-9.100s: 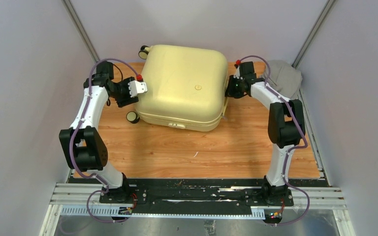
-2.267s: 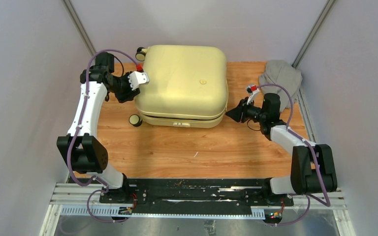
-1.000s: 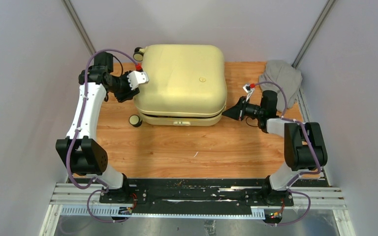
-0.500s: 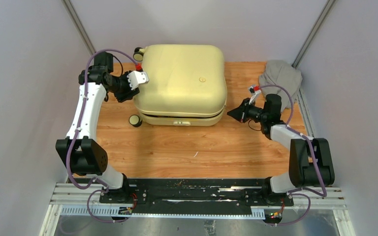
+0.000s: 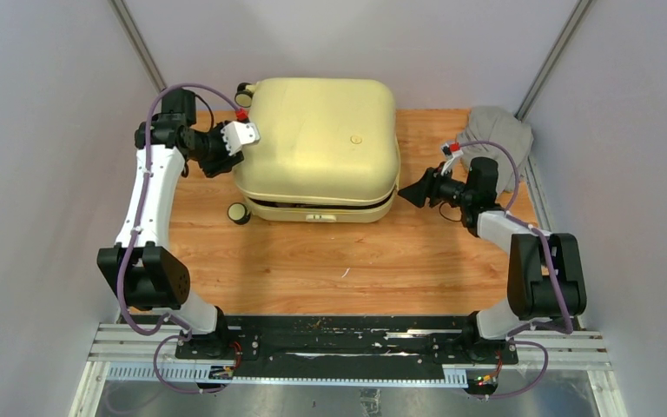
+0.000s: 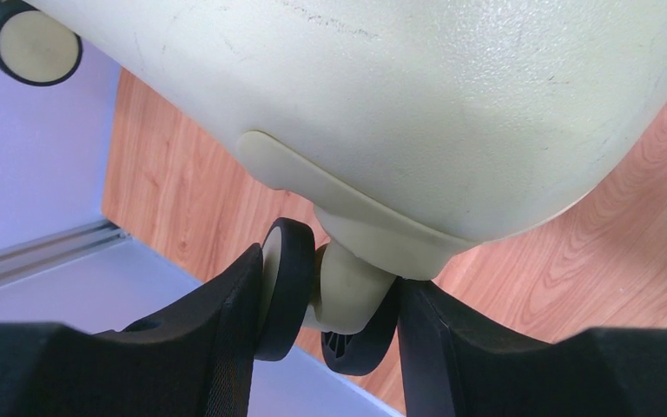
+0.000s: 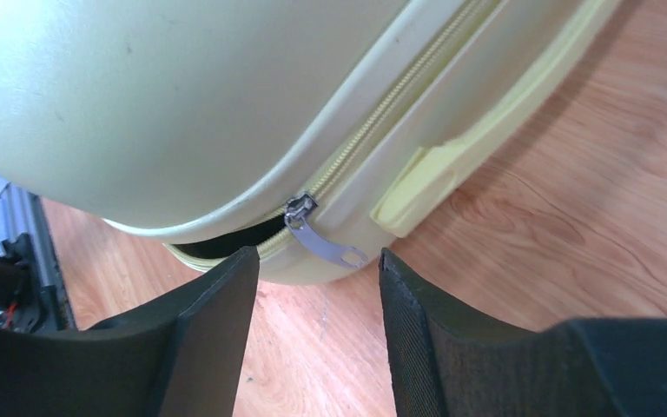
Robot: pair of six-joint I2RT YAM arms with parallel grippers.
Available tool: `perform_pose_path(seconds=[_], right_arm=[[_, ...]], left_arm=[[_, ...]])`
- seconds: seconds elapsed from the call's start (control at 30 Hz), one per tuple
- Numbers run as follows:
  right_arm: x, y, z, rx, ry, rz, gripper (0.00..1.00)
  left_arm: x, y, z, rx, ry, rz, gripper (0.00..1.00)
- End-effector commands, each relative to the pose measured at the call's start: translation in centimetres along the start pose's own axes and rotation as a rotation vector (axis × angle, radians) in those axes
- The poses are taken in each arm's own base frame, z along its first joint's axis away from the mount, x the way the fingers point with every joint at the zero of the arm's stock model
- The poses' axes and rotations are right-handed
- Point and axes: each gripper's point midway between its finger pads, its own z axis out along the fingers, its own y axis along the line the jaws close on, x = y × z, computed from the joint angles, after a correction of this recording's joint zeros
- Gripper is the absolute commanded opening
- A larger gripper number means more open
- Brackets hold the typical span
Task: Pack the luggage
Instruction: Zip the luggage at the center of the board.
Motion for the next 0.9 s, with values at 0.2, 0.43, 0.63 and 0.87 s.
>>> perform_pose_path(seconds=[0.2, 0.43, 0.63, 0.87], right_arm=[[-0.3, 3.4, 1.1, -0.275, -0.042, 0.029, 0.59], [0.4, 3.9, 2.3, -0.310, -0.027, 0.037, 0.59], [-0.7, 3.4, 4.6, -0.354, -0.011, 0.025, 0.60], [-3.8, 1.7, 7.6, -0.398, -0.054, 0.068, 0.69]], left_arm=[[3.9, 7.0, -6.4, -0.295, 0.053, -0.137, 0.00], [5.8, 6.6, -6.5, -0.286, 0.070, -0.168, 0.00], [4.2, 5.8, -5.8, -0.247, -0.019, -0.199, 0.00], [3.7, 1.9, -4.5, -0.166, -0.054, -0.160, 0.00]])
